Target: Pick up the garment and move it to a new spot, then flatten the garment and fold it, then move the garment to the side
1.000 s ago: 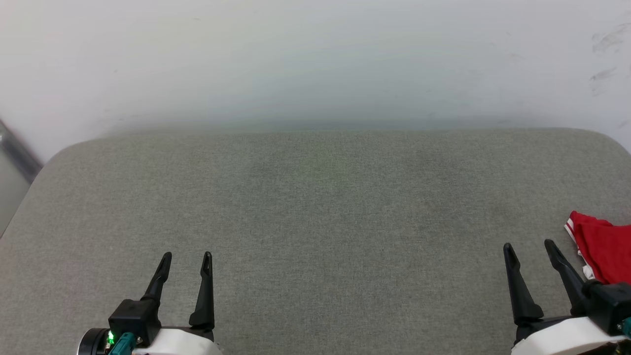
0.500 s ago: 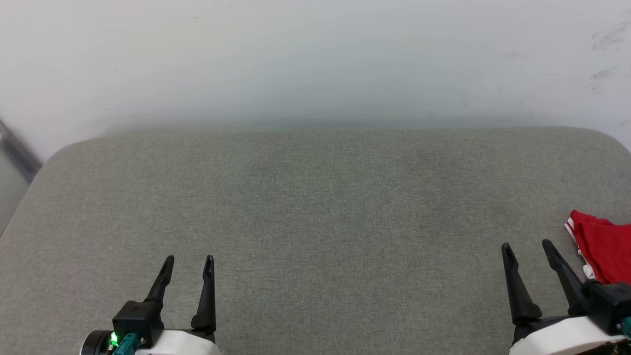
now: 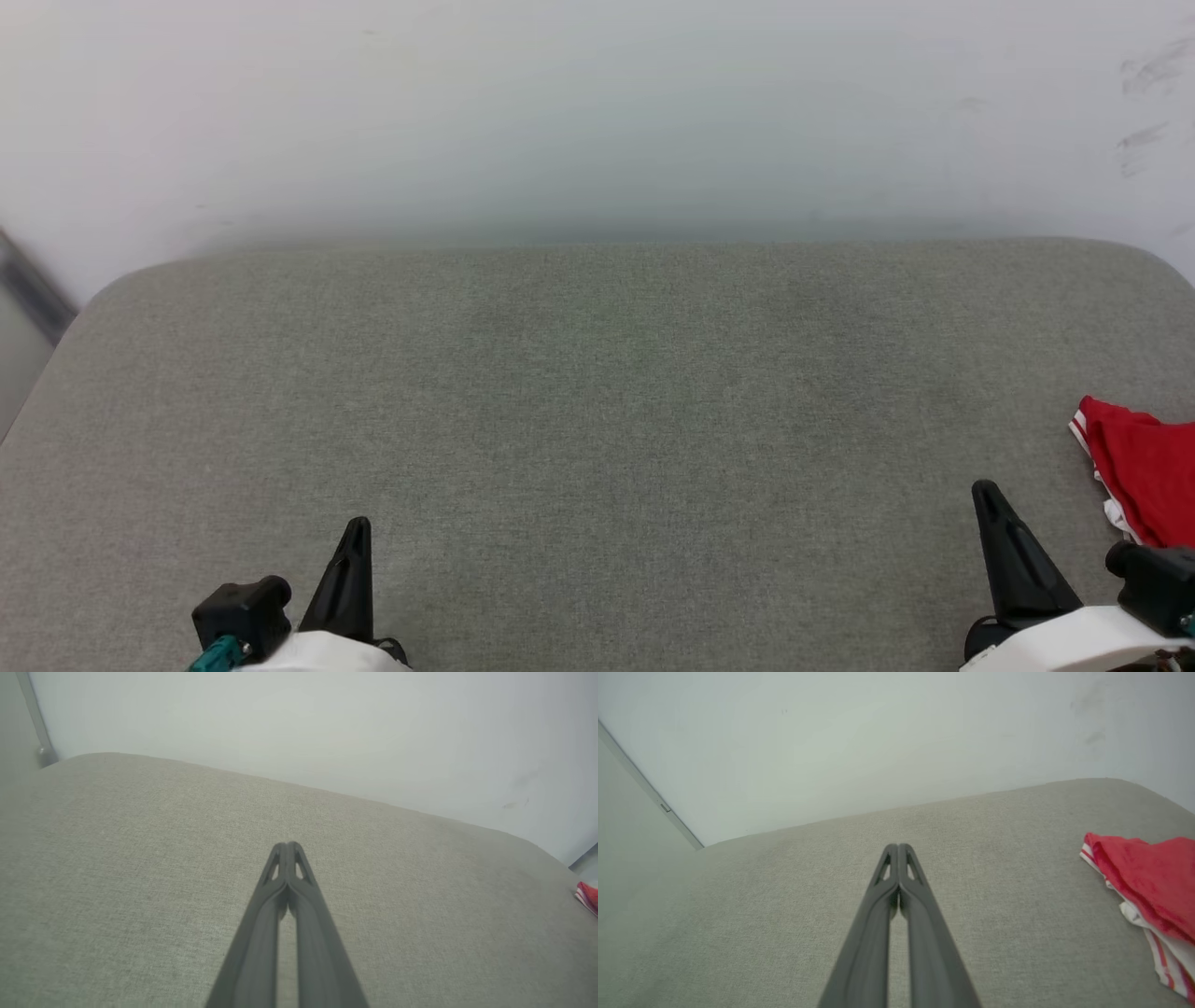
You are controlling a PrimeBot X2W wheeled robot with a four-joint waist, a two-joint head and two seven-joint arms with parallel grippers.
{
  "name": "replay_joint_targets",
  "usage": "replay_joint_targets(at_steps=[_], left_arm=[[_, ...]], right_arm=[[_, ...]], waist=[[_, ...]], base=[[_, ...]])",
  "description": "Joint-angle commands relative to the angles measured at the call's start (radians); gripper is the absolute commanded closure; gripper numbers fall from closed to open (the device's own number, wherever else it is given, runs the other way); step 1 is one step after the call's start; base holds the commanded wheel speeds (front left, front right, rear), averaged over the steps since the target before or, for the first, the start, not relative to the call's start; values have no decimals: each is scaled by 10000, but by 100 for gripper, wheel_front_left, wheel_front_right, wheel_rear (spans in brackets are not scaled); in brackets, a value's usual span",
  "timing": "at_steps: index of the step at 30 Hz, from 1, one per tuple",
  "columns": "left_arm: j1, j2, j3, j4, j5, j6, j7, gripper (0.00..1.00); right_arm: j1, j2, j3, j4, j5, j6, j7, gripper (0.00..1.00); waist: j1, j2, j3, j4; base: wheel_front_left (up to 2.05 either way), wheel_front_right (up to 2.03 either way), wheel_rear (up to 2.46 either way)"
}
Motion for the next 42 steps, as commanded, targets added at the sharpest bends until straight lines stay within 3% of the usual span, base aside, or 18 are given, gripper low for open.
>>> replay_joint_targets(at_steps=[1, 20, 42], left_arm=[[-336, 1, 158, -95, -387, -98, 87, 100], [-742, -316, 808, 239, -3246, -539, 875, 100], [-1102, -634, 1432, 535, -5876, -953, 1630, 100]], right_arm=[[-323, -52, -22, -49, 470, -1, 14, 100], [-887, -98, -84, 761, 3760, -1, 172, 100], [-1387, -94, -195, 1510, 6760, -1, 365, 100]], waist=[[0, 0, 5, -2], [0, 0, 64, -37], [0, 0, 134, -77]], base=[[0, 0, 0], [0, 0, 0], [0, 0, 0]])
